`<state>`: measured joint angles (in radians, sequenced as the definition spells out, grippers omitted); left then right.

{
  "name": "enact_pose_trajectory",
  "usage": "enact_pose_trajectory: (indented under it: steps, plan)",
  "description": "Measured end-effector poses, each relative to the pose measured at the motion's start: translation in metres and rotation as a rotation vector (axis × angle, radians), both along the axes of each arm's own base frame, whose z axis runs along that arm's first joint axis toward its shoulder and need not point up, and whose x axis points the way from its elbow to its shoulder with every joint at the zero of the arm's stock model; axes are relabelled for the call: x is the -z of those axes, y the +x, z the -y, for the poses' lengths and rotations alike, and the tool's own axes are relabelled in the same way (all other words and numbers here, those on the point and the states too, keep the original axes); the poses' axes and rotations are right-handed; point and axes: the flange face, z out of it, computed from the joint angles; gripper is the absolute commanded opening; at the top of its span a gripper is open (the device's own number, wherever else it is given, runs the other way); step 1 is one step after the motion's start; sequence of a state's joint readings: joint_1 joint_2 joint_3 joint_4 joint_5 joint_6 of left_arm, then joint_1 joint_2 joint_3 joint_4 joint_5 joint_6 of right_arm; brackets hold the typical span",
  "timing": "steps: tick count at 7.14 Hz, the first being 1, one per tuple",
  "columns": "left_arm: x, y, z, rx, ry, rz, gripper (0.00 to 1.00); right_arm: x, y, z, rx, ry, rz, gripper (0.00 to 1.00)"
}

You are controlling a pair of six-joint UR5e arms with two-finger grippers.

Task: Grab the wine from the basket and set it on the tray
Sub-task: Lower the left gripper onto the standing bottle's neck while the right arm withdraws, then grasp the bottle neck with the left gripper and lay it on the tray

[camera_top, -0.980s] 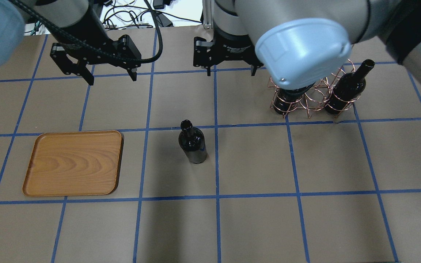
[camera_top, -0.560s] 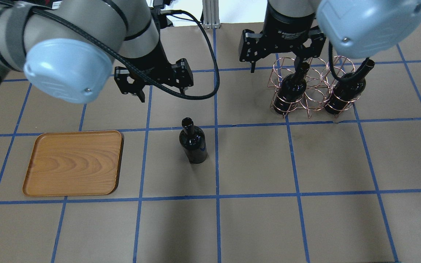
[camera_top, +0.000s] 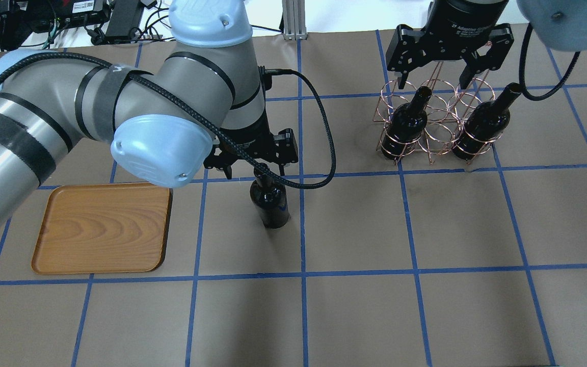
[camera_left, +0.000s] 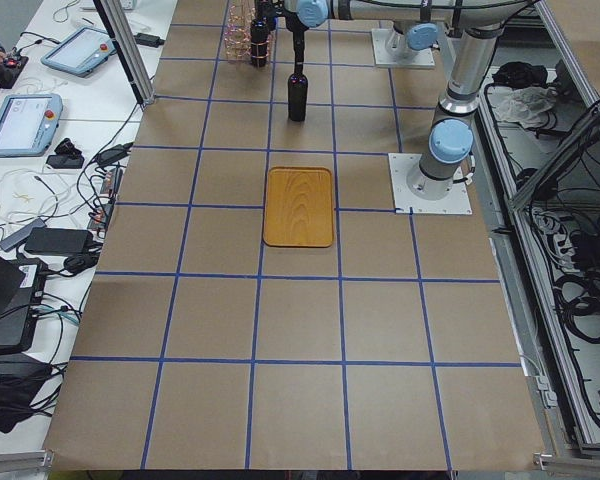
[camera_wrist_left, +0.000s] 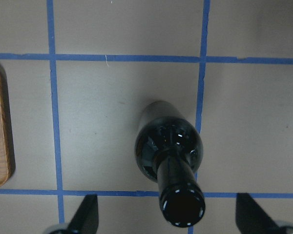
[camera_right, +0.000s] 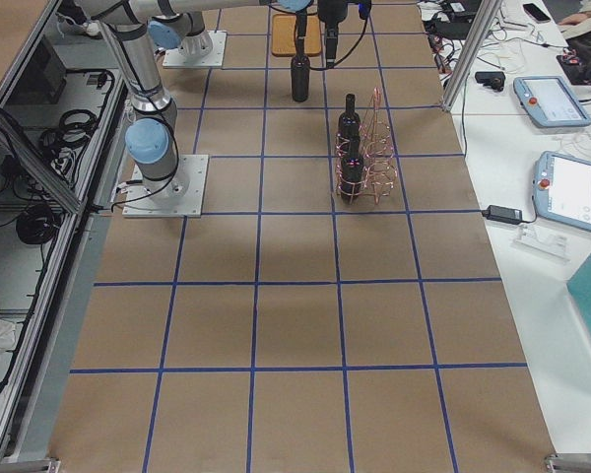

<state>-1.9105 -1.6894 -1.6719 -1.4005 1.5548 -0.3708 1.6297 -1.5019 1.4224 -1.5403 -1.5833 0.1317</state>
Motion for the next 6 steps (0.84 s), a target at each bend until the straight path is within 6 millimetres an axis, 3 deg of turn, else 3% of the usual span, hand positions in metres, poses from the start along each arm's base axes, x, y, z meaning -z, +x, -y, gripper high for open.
enact_pose_trajectory:
  steps: [1, 2, 3, 6]
  plan:
    - [0.003, 0.000, 0.000, 0.000, -0.005, -0.002, 0.62, -0.001, -0.002, -0.001, 0.003, -0.003, -0.002, 1.00]
    - [0.004, -0.001, 0.000, -0.001, -0.009, -0.005, 0.20, -0.003, -0.004, -0.001, 0.005, -0.008, -0.006, 1.00]
    - [0.004, -0.001, 0.000, 0.000, -0.009, -0.007, 0.11, -0.004, -0.005, -0.001, 0.004, -0.013, -0.009, 1.00]
    - [0.004, -0.002, -0.001, 0.003, -0.012, -0.009, 0.09, -0.006, -0.027, 0.004, -0.031, -0.016, -0.015, 1.00]
